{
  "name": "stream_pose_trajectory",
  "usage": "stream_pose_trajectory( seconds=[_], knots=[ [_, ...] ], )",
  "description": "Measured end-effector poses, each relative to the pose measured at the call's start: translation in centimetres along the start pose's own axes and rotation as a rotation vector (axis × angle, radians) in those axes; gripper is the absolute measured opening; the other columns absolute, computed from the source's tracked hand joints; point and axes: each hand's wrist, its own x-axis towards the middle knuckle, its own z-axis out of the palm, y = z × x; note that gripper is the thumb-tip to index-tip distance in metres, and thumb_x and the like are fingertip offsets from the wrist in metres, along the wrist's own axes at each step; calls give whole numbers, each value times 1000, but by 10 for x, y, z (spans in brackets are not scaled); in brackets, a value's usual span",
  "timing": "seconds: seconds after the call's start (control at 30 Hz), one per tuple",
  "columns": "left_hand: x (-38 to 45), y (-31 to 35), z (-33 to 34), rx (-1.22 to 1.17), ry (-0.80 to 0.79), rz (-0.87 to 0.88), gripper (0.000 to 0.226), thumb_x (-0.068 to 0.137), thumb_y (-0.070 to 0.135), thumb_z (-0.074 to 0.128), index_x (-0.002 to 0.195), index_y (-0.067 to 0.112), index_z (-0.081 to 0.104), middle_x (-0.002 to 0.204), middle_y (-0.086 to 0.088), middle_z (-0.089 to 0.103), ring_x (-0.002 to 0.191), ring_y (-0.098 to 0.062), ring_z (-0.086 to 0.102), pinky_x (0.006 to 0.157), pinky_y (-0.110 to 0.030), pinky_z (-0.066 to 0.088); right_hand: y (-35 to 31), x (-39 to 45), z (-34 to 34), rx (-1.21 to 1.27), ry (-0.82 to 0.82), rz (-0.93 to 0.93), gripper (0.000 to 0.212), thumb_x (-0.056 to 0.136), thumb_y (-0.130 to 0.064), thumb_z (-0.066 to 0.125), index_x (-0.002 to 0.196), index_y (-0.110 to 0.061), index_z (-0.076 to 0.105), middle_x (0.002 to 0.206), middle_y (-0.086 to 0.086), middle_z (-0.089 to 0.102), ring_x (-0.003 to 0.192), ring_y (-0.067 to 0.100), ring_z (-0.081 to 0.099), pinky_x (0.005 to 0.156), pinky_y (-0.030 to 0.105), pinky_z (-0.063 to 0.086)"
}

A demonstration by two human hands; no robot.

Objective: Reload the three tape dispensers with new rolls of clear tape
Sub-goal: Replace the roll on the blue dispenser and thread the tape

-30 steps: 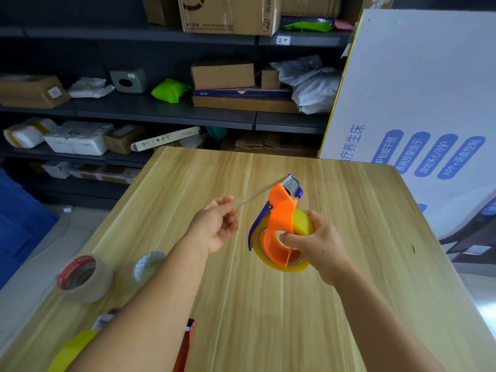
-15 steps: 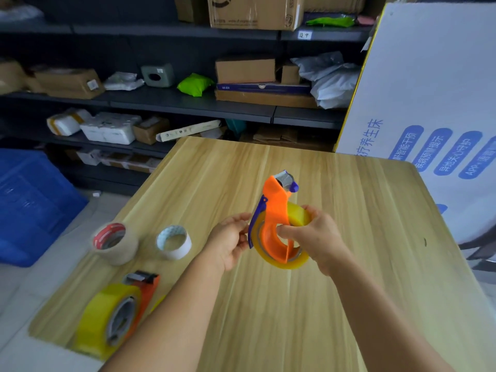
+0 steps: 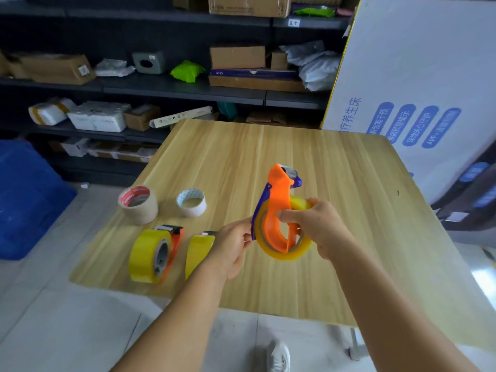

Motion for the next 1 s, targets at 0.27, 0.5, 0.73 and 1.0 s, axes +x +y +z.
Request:
stream_pose_trajectory(
  seconds=[0.27, 0.5, 0.73, 1.0],
  knots=[
    [-63, -38, -19, 63, -148, 83, 28, 86, 8, 53, 103, 19, 71, 83, 15, 71, 79, 2, 58, 76, -17, 40, 24, -47, 11, 7, 34, 130, 38, 65, -22, 84, 93, -7, 64, 79, 7, 63, 64, 17, 57, 55, 28, 45],
    [-81, -59, -22, 188, -197, 113, 41, 86, 36, 52, 126, 32, 61, 113, 5, 68, 118, -17, 52, 105, -35, 39, 37, -49, 6, 13, 23, 205, 48, 61, -26, 87, 98, -5, 64, 84, 9, 68, 69, 22, 63, 60, 32, 49],
    [-91, -91, -12, 77, -192, 85, 68, 66, 39, 71, 130, 25, 53, 125, 5, 65, 118, -9, 58, 83, -15, 48, 49, -34, 13, 6, -50, 212, 53, 64, -24, 83, 107, -8, 58, 97, 11, 68, 84, 29, 68, 74, 40, 57],
    [-89, -109, -22, -67, -151, -64, 74, 58, 43, 73, 127, 30, 51, 111, 19, 68, 104, 1, 61, 80, -15, 43, 63, -20, 43, 149, -223, 285, 42, 76, -4, 65, 115, 3, 55, 102, 23, 67, 81, 35, 67, 74, 46, 57]
  ],
)
